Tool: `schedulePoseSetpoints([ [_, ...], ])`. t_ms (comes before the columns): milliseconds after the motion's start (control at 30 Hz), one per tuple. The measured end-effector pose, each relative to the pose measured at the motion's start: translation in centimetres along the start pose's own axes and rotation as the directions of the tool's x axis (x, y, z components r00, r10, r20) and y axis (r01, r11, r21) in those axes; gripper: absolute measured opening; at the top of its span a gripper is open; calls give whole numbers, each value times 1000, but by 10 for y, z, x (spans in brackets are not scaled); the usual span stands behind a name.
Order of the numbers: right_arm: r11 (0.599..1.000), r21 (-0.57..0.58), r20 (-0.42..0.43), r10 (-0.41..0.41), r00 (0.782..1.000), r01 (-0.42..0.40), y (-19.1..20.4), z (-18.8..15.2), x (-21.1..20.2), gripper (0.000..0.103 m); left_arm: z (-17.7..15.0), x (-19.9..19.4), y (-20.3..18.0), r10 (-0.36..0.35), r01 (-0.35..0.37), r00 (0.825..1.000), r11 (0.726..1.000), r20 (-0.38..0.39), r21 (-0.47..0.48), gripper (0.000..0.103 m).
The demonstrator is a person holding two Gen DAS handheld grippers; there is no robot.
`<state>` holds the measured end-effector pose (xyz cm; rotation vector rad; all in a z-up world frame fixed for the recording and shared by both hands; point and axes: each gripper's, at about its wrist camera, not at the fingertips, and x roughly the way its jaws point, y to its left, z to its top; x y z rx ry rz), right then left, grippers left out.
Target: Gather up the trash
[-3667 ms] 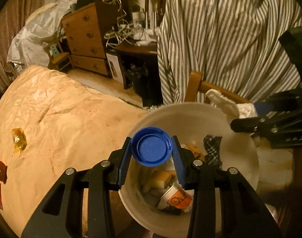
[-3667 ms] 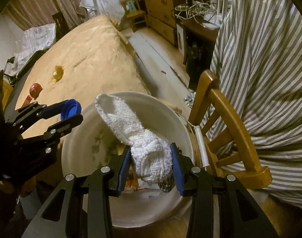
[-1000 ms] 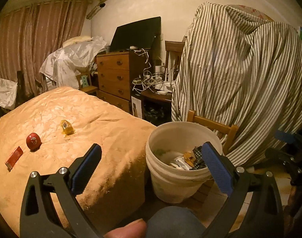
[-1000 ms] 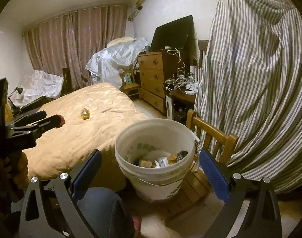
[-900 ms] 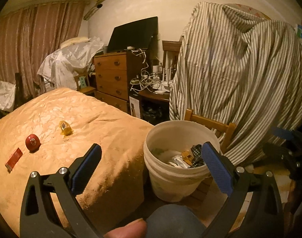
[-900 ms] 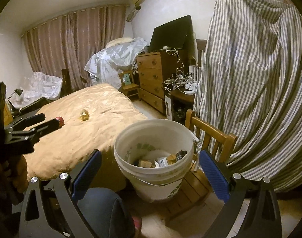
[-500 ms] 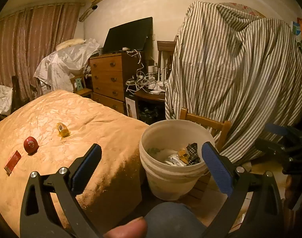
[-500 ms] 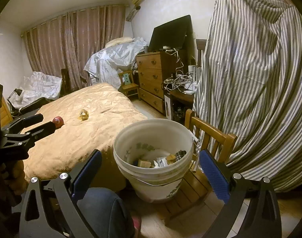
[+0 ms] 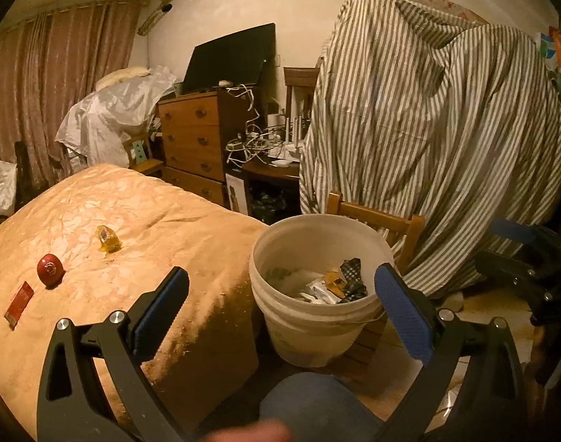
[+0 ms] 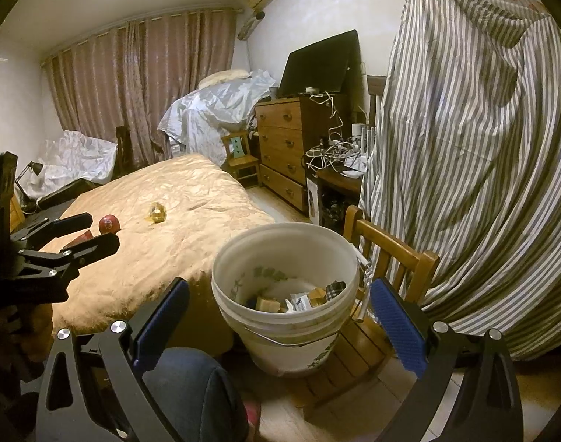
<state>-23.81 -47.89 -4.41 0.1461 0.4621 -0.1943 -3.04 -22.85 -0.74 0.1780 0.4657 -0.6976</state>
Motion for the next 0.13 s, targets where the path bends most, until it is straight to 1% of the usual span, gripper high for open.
schedulePoseSetpoints([
  [133, 1000, -6, -8, 6, 1000, -6, -1, 0, 4, 98, 0, 1, -1, 14, -14, 1000, 1000, -1, -4, 97],
])
